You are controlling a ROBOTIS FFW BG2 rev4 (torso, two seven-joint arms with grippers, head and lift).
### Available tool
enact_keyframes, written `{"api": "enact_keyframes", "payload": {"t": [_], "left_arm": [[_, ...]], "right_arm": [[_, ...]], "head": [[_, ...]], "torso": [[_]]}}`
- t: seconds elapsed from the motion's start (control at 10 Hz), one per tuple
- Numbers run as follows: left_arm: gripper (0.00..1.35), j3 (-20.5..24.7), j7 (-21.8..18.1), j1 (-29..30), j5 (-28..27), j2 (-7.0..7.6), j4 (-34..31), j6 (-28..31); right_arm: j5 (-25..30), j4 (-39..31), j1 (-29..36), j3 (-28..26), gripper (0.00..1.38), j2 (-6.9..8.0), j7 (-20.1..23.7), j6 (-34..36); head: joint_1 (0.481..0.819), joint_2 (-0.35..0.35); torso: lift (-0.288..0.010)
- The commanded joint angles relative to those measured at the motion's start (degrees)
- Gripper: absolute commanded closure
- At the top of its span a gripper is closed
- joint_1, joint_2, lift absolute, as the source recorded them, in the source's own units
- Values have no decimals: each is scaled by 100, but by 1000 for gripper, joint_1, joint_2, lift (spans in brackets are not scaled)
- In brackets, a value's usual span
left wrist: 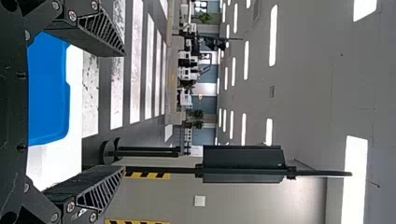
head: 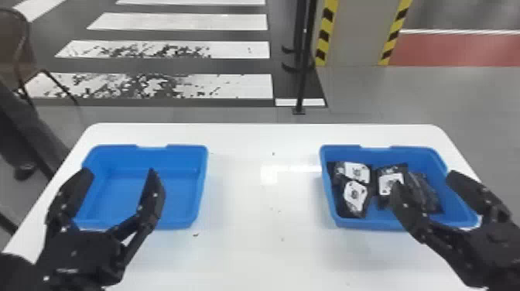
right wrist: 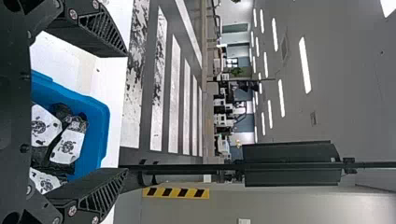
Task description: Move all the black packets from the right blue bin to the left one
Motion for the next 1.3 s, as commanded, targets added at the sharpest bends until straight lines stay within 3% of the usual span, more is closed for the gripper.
{"api": "enact_keyframes", "payload": {"t": [0.0,0.8,1.0,1.2], "left_arm": [[182,0,0,0,0,0,14,-56],[185,-11,-44,-28,57,9,70,-112],[183,-11,-70,-28,80,9,70,-84],[182,-11,-149,-56,69,9,70,-28]], "right_arm": [[-8,1,0,-8,153,0,1,9],[-65,15,-42,-19,153,0,-26,206],[-76,43,-380,-134,153,-9,-87,1303],[50,113,-1083,-328,148,-18,-140,3018]], "head": [[695,-3],[695,-7],[695,-9],[695,-31]], "torso": [[-140],[-140],[-140],[-140]]}}
